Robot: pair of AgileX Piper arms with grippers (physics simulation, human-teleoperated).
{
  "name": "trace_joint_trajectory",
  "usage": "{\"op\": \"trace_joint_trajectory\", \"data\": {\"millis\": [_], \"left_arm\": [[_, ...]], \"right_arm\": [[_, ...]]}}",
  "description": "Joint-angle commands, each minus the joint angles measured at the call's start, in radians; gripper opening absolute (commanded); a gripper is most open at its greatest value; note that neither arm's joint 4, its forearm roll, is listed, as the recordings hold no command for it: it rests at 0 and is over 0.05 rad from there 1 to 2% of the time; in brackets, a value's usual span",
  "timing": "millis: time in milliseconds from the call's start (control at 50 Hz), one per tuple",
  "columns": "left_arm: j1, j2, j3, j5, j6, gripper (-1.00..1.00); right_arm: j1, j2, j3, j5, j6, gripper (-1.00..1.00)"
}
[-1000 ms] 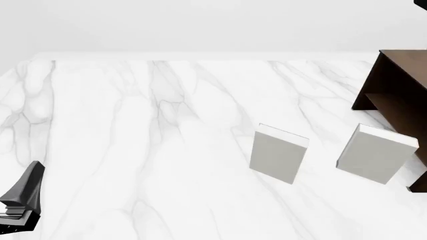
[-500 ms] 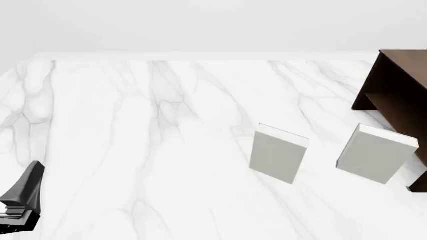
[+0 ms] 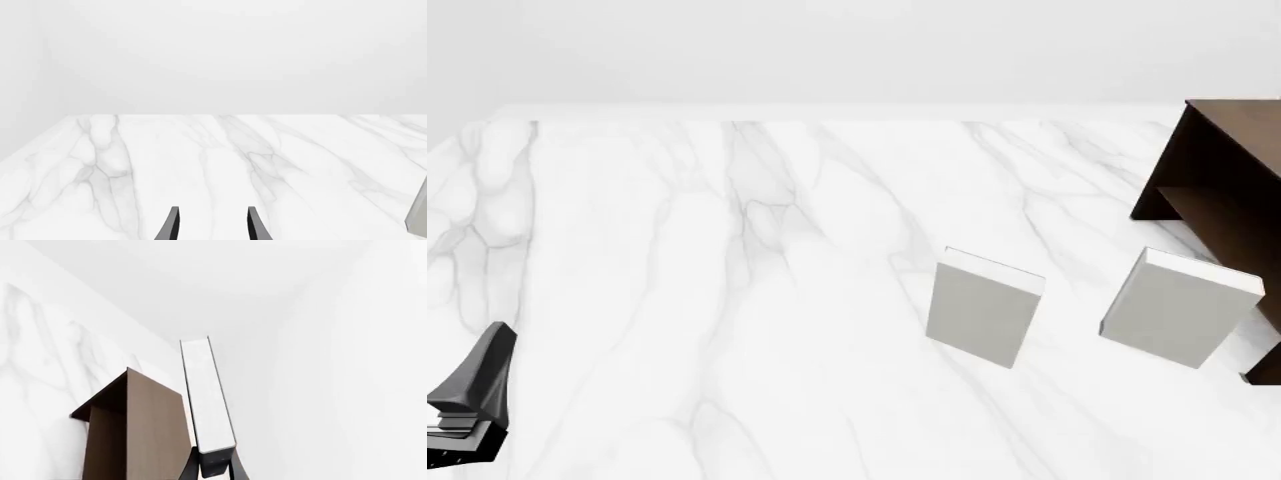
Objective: Pick up the book on the left and place it on top of the shelf.
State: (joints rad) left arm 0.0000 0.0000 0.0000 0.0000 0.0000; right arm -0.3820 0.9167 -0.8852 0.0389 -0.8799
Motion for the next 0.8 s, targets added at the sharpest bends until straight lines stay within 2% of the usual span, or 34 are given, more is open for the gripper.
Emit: {"op": "trace_joint_trajectory", "data": {"millis": [20, 280, 800], "left_arm": [[0.000, 0.000, 0.000, 0.000, 0.000, 1.00], [0.000, 0.000, 0.000, 0.000, 0.000, 1.00], [0.000, 0.000, 0.000, 0.000, 0.000, 1.00]], "right_arm": [[-0.031, 0.040, -0.016, -0.042, 0.020, -1.00], [-0.065, 0.108, -0.029, -0.089, 0.018, -1.00], [-0.123, 0.190, -0.066, -0.118, 0.016, -1.00]]}}
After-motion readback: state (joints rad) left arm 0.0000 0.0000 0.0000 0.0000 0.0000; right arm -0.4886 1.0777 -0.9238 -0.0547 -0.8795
